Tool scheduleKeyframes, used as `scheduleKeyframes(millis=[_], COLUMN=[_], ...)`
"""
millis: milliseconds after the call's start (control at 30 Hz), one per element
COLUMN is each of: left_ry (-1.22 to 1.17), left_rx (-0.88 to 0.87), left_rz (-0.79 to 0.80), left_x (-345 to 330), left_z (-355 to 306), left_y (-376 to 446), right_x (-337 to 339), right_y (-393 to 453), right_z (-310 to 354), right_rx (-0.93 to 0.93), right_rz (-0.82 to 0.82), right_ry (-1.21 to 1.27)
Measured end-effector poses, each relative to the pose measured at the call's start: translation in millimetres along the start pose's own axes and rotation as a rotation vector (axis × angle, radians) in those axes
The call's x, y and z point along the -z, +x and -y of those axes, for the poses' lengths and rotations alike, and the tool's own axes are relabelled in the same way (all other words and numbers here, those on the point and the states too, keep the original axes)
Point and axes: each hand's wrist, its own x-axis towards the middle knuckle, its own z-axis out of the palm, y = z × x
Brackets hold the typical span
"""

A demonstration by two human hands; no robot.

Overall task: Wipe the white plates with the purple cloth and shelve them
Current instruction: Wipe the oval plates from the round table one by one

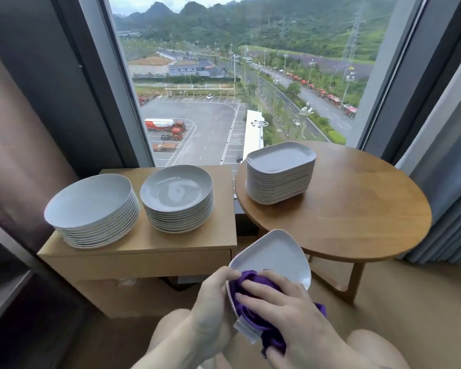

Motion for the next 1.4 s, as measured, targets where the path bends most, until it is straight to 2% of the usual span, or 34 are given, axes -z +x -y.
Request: scheduleKeyframes(millis=[100,233,400,500,600,733,867,967,1133,1233,1400], left_ry=[0.023,0.093,0.329,0.431,0.454,0.382,0.275,0.18,0.011,-0.02,0.045], left_rx=[0.03,-0.032,-0.079,-0.091,-0.118,-0.179,-0.143,-0.1,0.021,0.044,0.035], left_rz=[-0.143,-0.245,-0.196,-0.162,-0.17,-0.225,-0.291,-0.39,-0.377,-0.361,-0.39], left_x=[-4,-10,-10,-7,-8,-3,2,1,-11,-17,-24], left_z=[4,11,11,6,-1,-19,-17,-9,9,17,18], left_y=[4,10,10,10,8,6,5,8,8,10,10], right_x=[1,2,6,20,25,16,3,-16,-19,-8,-2], right_y=[1,-3,-3,-1,-2,-3,1,1,-2,-3,-2], right_z=[-5,-16,-36,-49,-56,-43,-23,-4,10,9,-2], right_rx=[0.024,-0.061,-0.263,-0.459,-0.531,-0.485,-0.331,-0.142,0.017,-0.009,-0.13], right_rz=[0.062,0.069,-0.059,-0.016,-0.002,0.109,0.16,0.144,0.059,0.022,0.06], right_ry=[-0.076,-0.139,-0.132,-0.064,-0.086,-0.127,-0.062,-0.06,-0.007,-0.058,-0.051])
